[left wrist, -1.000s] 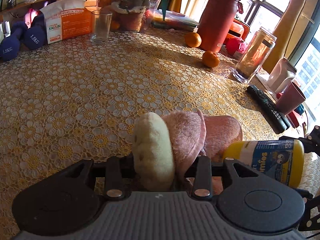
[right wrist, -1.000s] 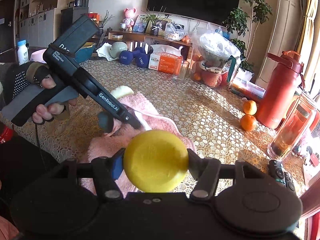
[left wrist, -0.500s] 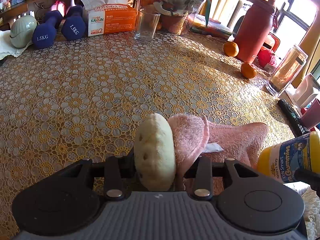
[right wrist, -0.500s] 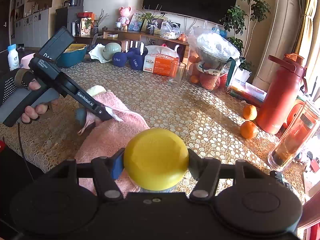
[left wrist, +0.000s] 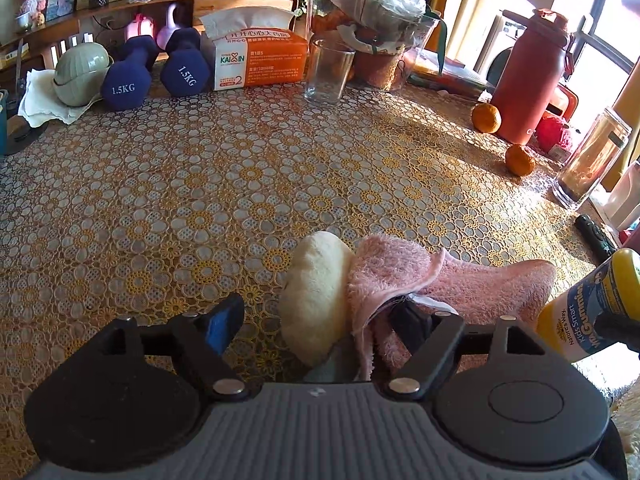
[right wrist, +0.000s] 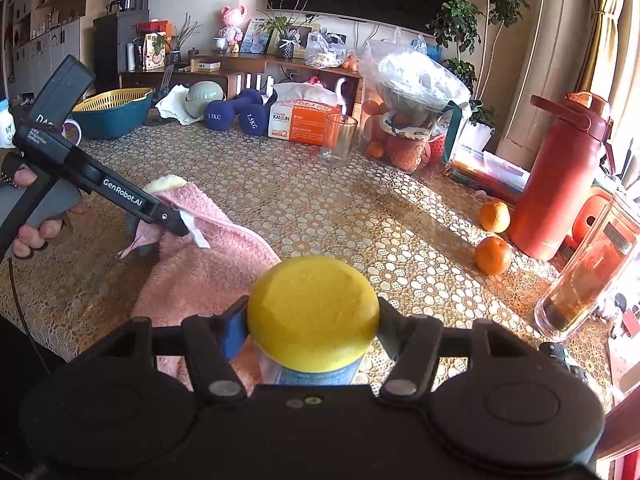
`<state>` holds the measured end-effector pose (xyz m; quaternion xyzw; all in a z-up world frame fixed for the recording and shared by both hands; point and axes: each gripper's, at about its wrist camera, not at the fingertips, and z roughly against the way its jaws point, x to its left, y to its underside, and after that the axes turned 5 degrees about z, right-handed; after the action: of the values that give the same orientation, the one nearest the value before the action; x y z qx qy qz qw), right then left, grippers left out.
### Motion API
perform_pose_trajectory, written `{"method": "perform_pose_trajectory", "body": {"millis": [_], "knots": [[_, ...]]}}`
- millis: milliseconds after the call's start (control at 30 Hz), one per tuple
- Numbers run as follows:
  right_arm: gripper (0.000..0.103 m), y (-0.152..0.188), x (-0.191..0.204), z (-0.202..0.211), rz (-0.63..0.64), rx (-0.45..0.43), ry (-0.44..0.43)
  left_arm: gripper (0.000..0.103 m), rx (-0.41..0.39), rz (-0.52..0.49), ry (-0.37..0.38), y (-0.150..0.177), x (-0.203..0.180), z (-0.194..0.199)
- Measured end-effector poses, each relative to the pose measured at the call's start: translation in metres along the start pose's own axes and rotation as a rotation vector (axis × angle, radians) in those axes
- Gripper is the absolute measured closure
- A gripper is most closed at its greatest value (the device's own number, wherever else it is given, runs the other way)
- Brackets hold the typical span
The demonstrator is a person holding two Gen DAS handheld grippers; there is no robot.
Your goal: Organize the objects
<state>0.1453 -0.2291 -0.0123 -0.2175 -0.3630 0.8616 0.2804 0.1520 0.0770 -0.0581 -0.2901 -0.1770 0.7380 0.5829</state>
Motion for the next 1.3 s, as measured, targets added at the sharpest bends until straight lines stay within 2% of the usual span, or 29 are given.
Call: {"method": "perform_pose_trajectory", "body": {"millis": [167,433,533,567,900,1300], "knots": [[0.035,-0.001,-0.006,0.003,-0.045,-0.019,0.023,0.023,-0.065,-0.026,-0.050,0.006,-0.006,0.014],[0.030,0.000,-0.011,0.019,-0.112,-0.070,0.030,0.016,-0.110,-0.043,-0.028,0.012,-0.020,0.040],[0.027,-0.001,-0.009,0.032,-0.120,-0.104,0.028,0.007,-0.129,-0.067,-0.022,0.018,-0.030,0.052],[0.026,-0.001,-0.007,0.036,-0.122,-0.112,0.028,0.000,-0.136,-0.073,-0.018,0.021,-0.035,0.056],[0.021,0.014,0.004,0.064,-0.209,-0.163,0.018,0.000,-0.240,-0.164,-0.002,0.054,-0.085,0.101],[0.020,0.037,0.013,0.087,-0.268,-0.199,0.038,0.000,-0.264,-0.208,0.030,0.085,-0.119,0.124]]}}
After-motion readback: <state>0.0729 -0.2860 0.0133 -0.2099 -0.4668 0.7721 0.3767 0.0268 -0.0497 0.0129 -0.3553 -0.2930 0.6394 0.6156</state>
